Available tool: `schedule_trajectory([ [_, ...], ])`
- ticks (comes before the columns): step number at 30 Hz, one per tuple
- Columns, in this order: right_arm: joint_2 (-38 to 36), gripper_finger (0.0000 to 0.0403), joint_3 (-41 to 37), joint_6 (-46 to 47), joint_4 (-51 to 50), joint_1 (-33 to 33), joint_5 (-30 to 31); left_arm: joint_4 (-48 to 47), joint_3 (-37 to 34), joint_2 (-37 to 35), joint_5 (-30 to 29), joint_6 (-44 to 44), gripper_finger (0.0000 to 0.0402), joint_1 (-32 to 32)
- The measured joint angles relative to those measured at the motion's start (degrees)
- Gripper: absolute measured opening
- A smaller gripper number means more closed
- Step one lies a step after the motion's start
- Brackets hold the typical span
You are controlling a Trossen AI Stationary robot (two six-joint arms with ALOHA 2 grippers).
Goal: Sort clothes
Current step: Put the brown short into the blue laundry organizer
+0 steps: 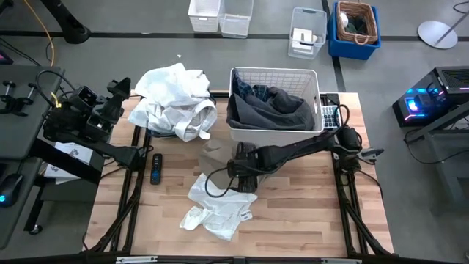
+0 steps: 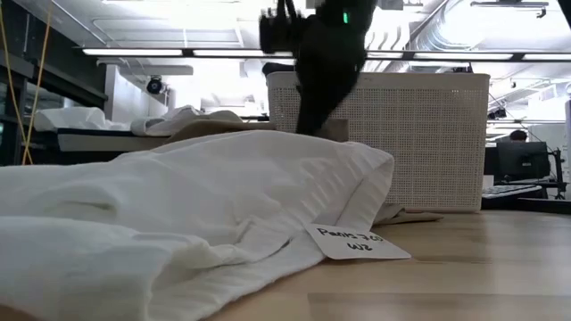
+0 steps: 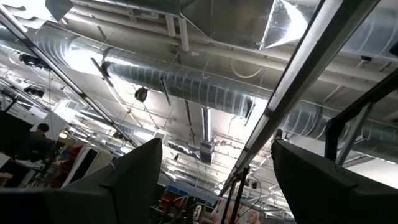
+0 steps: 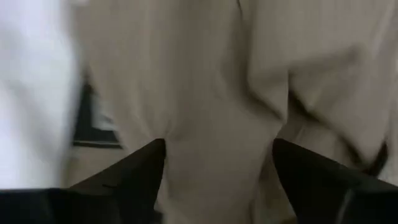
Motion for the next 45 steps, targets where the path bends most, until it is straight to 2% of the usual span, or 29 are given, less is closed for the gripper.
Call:
schedule_trajectory([
  [2,0.0,0.0266,-3.5,2.4,1.0,-0.2,0.0,0.0,0.0,0.0,-0.6,0.0,0.0291,0.0],
  [4,0.1,0.022,-6.1,3.8,1.2,0.0,-0.6,0.0,0.0,0.0,-0.7,0.0,0.0291,0.0],
  [9,0.0,0.0036,-8.9,3.8,1.5,1.1,-9.4,0.1,0.0,0.0,-0.7,0.1,0.0291,0.0],
  [10,0.0,0.0019,-8.7,3.5,1.3,1.2,-10.7,0.0,0.0,0.0,-0.7,0.3,0.0291,0.0],
  [15,-1.9,0.0003,-0.2,2.5,-7.3,2.1,-14.4,0.1,0.0,0.0,-0.8,0.4,0.0291,0.0],
  [19,-5.4,0.0002,13.8,-3.4,-12.9,2.2,-10.8,0.0,0.0,0.0,-1.8,0.5,0.0291,0.0],
  [22,-5.7,0.0001,26.2,-7.2,-11.9,0.1,-7.8,0.0,0.0,0.0,-2.7,2.0,0.0291,0.0],
  [25,-4.8,0.0001,35.9,-10.1,-5.6,-3.7,-4.7,0.1,0.0,0.0,-3.0,2.9,0.0291,0.0],
  [28,-2.6,0.0001,42.1,-12.6,4.8,-8.3,-4.4,0.1,0.0,0.0,-3.4,3.0,0.0291,0.0],
  [30,-0.9,0.0001,44.4,-12.9,14.2,-11.5,-6.9,0.1,0.0,0.0,-3.4,3.0,0.0291,0.0],
  [32,-0.8,0.0001,43.4,-10.4,25.4,-14.3,-11.6,0.1,0.0,0.0,-3.5,3.0,0.0291,0.0],
  [36,-0.6,0.0,43.3,-5.2,31.2,-17.2,-20.2,0.0,0.0,0.0,-3.6,2.9,0.0291,0.0],
  [40,-1.3,0.0,43.3,-5.4,20.0,-15.9,-27.3,-0.2,0.0,0.0,-3.7,3.0,0.0291,0.0],
  [42,-2.3,0.0,43.3,-5.6,10.8,-14.2,-30.0,-0.5,0.0,0.0,-3.7,3.0,0.0291,0.0],
  [45,-3.6,0.0,43.4,-5.7,-6.8,-9.9,-30.7,-0.9,0.0,0.0,-3.7,3.0,0.0291,0.0],
])
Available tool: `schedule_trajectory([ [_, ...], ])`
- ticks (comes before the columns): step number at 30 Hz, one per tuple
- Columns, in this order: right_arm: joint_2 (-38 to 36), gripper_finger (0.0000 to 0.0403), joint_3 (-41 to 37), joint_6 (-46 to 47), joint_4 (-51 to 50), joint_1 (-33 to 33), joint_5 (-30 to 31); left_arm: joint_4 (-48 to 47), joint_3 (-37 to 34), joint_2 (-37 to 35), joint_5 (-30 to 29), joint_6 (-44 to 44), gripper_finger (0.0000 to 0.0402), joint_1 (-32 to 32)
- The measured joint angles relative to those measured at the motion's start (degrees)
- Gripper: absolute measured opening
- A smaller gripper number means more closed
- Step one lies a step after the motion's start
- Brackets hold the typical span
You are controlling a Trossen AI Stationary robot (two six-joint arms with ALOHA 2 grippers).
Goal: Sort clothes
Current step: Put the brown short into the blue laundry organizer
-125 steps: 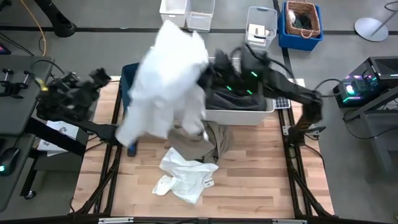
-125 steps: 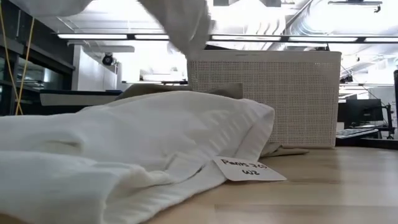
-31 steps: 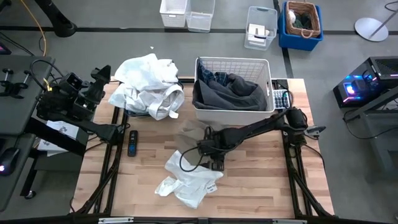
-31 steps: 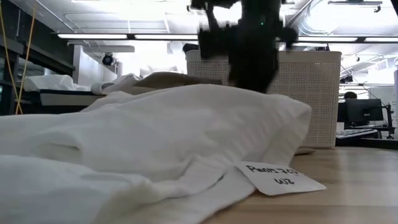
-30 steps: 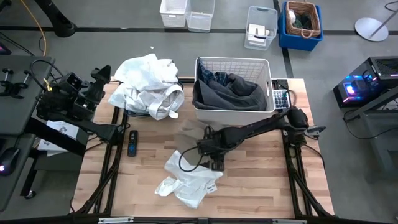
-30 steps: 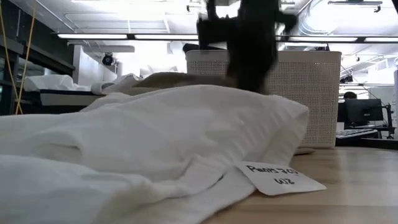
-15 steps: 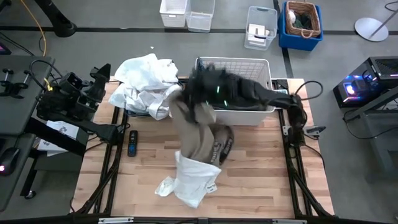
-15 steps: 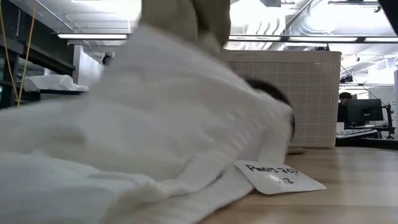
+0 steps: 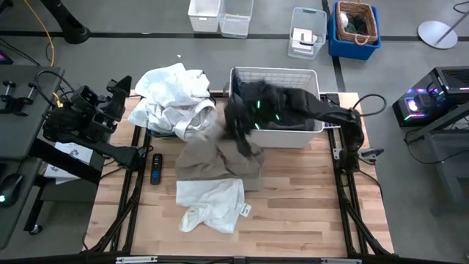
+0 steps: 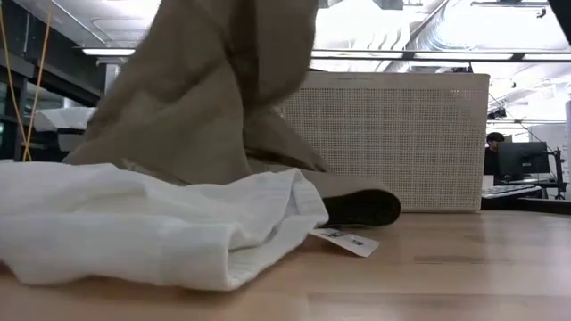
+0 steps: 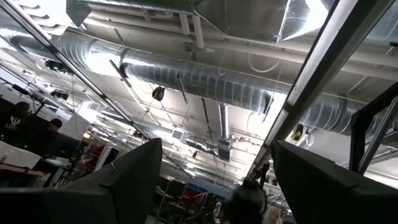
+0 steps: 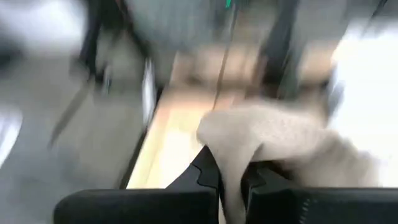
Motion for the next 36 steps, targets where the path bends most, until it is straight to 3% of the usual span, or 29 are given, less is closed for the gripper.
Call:
schedule_trajectory([
  [3,0.0,0.0,-0.1,0.7,-19.3,5.3,1.7,-0.7,0.0,0.0,-0.8,0.0,0.0291,0.0],
  [6,-0.1,0.0,-0.2,4.7,-35.6,11.1,8.2,-0.9,0.0,0.0,-1.7,0.0,0.0291,0.0],
  [11,-7.4,0.0,-6.2,19.0,-33.8,18.1,15.3,-0.6,0.0,0.0,-2.9,0.9,0.0291,0.0],
  [14,-13.9,0.0,-14.5,31.7,-35.8,22.1,20.7,-0.3,0.0,0.0,-3.0,0.9,0.0291,0.0],
  [18,-23.4,0.0,-30.8,49.0,-29.8,28.5,22.6,-0.3,0.0,0.0,-3.1,0.8,0.0291,0.0],
  [23,-32.7,0.0,-50.4,70.6,-27.6,39.1,20.2,-0.3,0.0,0.0,-3.0,0.5,0.0291,0.0],
  [27,-38.8,0.0,-61.6,81.5,-14.3,44.1,22.6,-0.3,0.0,0.0,-3.0,0.5,0.0291,0.0],
  [31,-39.3,0.0,-69.1,79.8,3.4,41.3,26.8,-0.5,0.0,0.0,-3.0,0.5,0.0291,0.0],
  [36,-34.6,0.0,-73.4,61.8,23.2,31.1,27.1,-0.4,0.0,0.0,-3.1,0.5,0.0291,0.0],
])
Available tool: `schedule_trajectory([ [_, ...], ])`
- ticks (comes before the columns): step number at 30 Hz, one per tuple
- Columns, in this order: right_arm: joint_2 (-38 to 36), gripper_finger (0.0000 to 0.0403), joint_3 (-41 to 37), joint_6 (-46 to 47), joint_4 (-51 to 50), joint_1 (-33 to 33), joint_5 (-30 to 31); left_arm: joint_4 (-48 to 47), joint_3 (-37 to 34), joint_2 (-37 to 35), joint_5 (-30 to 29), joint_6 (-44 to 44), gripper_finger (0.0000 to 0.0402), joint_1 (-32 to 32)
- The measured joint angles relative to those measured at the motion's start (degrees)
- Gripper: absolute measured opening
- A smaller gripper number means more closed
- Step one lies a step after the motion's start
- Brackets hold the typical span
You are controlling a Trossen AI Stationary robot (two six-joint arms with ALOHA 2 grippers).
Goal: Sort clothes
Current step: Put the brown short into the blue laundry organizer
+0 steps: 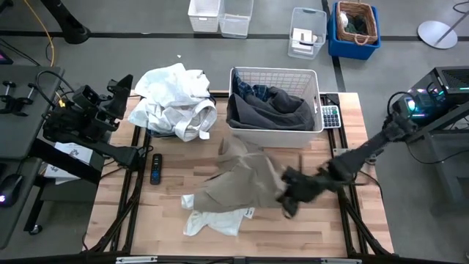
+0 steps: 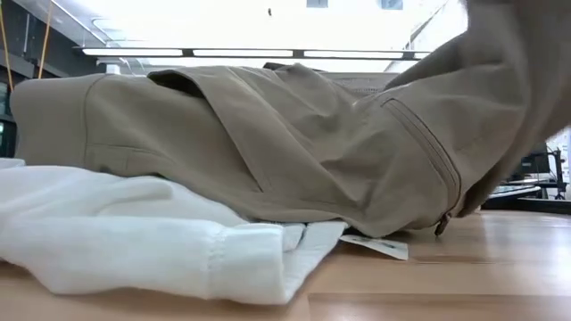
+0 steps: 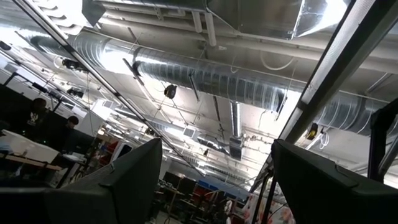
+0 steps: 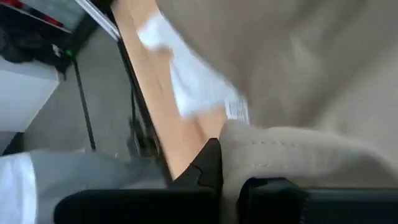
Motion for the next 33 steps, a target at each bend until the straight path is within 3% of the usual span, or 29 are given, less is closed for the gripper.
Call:
schedule_trajectory([
  [4,4.7,0.002,2.2,-14.3,4.3,-8.1,-6.9,0.0,0.0,0.0,-0.3,0.0,0.0291,0.0],
  [8,8.5,0.009,6.5,-27.3,5.1,-13.3,-12.1,0.0,0.0,0.0,-1.0,-0.5,0.0291,0.0],
  [14,13.4,0.0221,17.1,-50.6,4.7,-18.6,-8.0,0.0,0.0,0.0,-1.3,-0.5,0.0291,0.0],
  [18,19.4,0.0274,25.4,-63.6,-2.9,-21.8,-6.3,-0.2,0.0,0.0,-1.3,-1.2,0.0291,0.0],
  [25,31.8,0.0291,38.2,-82.3,-13.4,-24.0,-3.8,-0.7,0.0,0.0,-1.3,-1.7,0.0291,0.0],
  [30,40.5,0.0291,43.5,-89.0,-25.1,-24.4,-3.8,-2.4,0.0,0.0,-1.3,-2.2,0.0291,0.0],
  [33,44.9,0.0291,44.0,-91.5,-27.2,-24.3,-2.4,-3.6,0.0,0.0,-1.3,-2.1,0.0291,0.0],
])
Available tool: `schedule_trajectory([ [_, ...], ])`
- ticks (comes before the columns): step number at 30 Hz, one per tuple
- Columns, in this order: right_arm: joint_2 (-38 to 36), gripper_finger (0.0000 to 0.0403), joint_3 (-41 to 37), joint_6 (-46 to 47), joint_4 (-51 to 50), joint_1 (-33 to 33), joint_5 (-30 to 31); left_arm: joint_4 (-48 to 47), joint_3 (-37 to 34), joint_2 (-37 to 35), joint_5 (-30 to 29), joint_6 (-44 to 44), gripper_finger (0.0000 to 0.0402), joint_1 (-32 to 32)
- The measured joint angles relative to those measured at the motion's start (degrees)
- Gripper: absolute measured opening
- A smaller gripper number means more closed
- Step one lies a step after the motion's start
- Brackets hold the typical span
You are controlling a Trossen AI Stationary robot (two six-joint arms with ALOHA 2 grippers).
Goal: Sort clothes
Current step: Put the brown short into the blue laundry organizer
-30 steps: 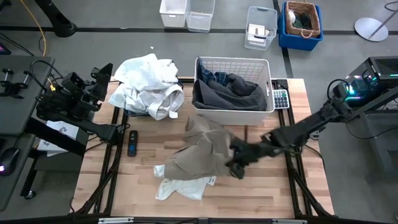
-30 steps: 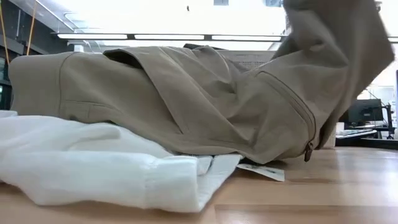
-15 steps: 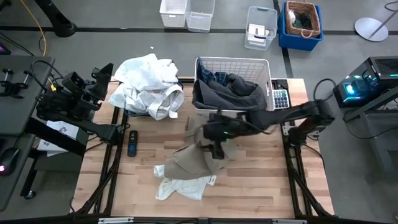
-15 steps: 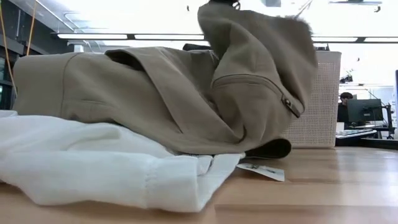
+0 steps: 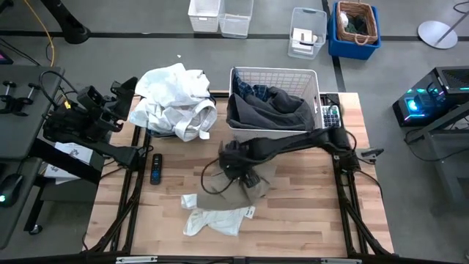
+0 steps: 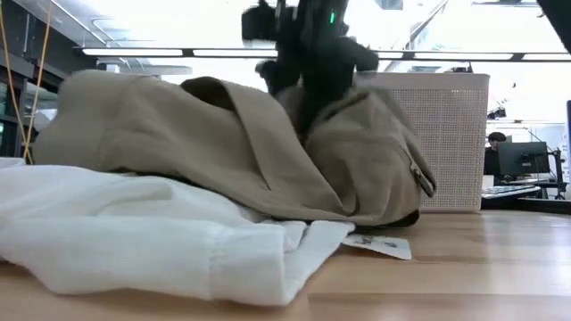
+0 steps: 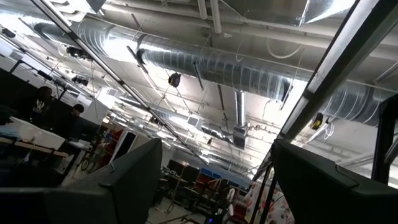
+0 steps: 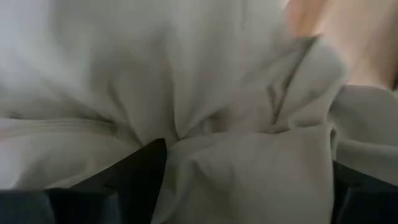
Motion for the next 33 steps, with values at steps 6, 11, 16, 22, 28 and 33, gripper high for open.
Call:
schedule_trajectory([
  [6,8.4,0.0269,0.0,0.7,0.6,0.0,4.8,-0.6,0.0,0.0,0.0,0.0,0.0291,0.0],
  [11,12.4,0.0145,0.4,2.5,-0.7,0.9,3.7,-0.6,0.0,0.0,0.0,0.1,0.0291,0.0],
  [16,12.6,0.0018,3.0,6.0,-5.7,2.3,1.6,-0.6,0.0,-0.1,0.0,1.8,0.0291,0.0],
  [22,7.4,0.0005,16.6,3.8,-8.8,2.7,4.6,-0.3,0.0,-0.1,0.0,4.0,0.0291,0.0],
  [28,0.2,0.0003,25.9,5.3,11.2,-1.4,6.5,-0.1,0.0,-0.1,0.0,5.0,0.0291,0.0],
  [33,-5.8,0.0002,20.7,17.3,34.9,-7.1,3.5,5.3,0.0,-0.1,4.4,4.6,0.0291,0.0],
])
